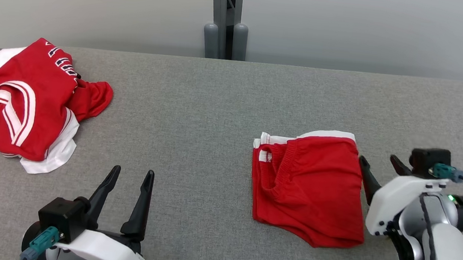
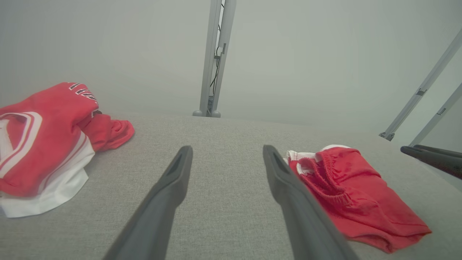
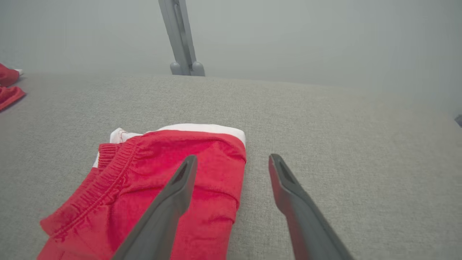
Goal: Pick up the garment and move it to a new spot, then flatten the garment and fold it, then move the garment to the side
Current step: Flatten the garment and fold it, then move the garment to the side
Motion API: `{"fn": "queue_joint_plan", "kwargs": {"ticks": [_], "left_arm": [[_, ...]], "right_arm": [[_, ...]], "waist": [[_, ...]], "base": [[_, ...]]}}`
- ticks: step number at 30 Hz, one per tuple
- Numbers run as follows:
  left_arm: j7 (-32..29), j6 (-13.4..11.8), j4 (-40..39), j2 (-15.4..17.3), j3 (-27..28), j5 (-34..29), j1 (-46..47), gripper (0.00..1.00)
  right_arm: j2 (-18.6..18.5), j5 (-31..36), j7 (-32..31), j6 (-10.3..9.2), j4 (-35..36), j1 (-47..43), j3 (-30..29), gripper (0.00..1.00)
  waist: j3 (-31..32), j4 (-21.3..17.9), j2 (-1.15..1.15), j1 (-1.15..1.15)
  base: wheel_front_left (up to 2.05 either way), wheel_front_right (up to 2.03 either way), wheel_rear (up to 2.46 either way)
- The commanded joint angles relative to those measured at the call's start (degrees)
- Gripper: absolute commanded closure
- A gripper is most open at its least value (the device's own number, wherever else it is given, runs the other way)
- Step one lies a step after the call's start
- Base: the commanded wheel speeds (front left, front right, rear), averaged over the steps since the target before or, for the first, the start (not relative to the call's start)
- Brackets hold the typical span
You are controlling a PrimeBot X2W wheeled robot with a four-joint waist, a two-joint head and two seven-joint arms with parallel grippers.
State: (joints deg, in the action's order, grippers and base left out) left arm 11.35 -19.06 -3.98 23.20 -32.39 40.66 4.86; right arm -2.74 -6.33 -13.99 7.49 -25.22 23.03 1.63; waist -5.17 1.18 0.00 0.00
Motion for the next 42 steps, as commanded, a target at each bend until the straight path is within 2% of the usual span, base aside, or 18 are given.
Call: {"fn": "queue_joint_plan", "kwargs": {"ticks": [1, 8, 21, 22, 23, 25, 27, 28, 29, 36, 42], "left_arm": [[0.1, -0.2, -0.2, 0.3, 0.0, -0.5, -0.2, 0.0], [0.1, 0.2, 0.0, -0.3, -0.6, -0.4, 0.6, 0.0], [0.4, 0.1, 0.4, -0.6, -1.1, -1.1, 2.0, 0.0], [0.4, 0.1, 0.3, -0.5, -1.1, -1.2, 2.0, 0.0], [0.5, 0.0, 0.3, -0.5, -1.1, -1.2, 2.0, 0.0], [0.5, 0.1, 0.2, -0.3, -1.0, -1.1, 1.9, 0.0], [0.5, 0.3, 0.3, 0.0, -0.7, -0.7, 2.0, 0.0], [0.5, 0.3, 0.3, 0.0, -0.5, -0.6, 1.9, 0.0], [0.6, 0.2, 0.3, 0.1, -0.4, -0.5, 1.8, 0.0], [0.9, 0.2, -0.2, 0.5, -0.4, -1.0, 1.9, 0.0], [1.1, -0.1, -1.0, 0.9, -0.5, -2.0, 2.8, 0.0]], "right_arm": [[-0.3, -0.2, -0.3, 0.01, -0.4, -1.2, -1.1, 0.0], [-0.3, -3.7, -1.7, 0.01, -3.6, -2.8, -3.9, 0.0], [-0.3, -7.1, -3.2, 0.01, -14.2, 2.1, -5.4, 0.0], [-0.3, -6.7, -3.1, 0.01, -14.9, 2.5, -5.5, 0.33], [-0.3, -6.3, -3.0, 0.01, -15.6, 2.8, -5.6, 0.52], [-0.3, -5.6, -2.6, 0.01, -16.7, 3.5, -5.6, 0.65], [-0.3, -5.3, -2.4, 0.01, -17.6, 4.1, -5.3, 0.85], [-0.3, -5.0, -2.3, 0.01, -17.8, 4.4, -5.0, 0.89], [-0.3, -4.8, -2.1, 0.01, -18.0, 4.7, -4.7, 1.0], [-0.6, -1.6, -0.8, 0.0, -17.9, 6.4, -3.5, 1.0], [-1.2, -0.4, -0.1, 0.0, -16.7, 8.0, -2.1, 1.0]], "waist": [[-0.1, 0.2, 0.0, 0.0], [-1.1, 1.9, 0.0, 0.0], [-2.9, 6.9, 0.0, 0.0], [-2.9, 7.1, 0.0, 0.0], [-2.9, 7.3, 0.0, 0.0], [-2.9, 7.5, 0.0, 0.0], [-2.9, 7.5, 0.0, 0.0], [-2.8, 7.4, 0.0, 0.0], [-2.8, 7.2, 0.0, 0.0], [-3.1, 4.1, 0.0, 0.0], [-4.3, -1.7, 0.0, 0.0]], "base": [[0.0, 0.0, 0.0], [0.0, 0.0, 0.0], [0.0, 0.0, 0.0], [0.0, 0.0, 0.0], [0.0, 0.0, 0.0], [0.0, 0.0, 0.0], [0.0, 0.0, 0.0], [0.0, 0.0, 0.0], [0.0, 0.0, 0.0], [0.0, 0.0, 0.0], [0.0, 0.0, 0.0]]}}
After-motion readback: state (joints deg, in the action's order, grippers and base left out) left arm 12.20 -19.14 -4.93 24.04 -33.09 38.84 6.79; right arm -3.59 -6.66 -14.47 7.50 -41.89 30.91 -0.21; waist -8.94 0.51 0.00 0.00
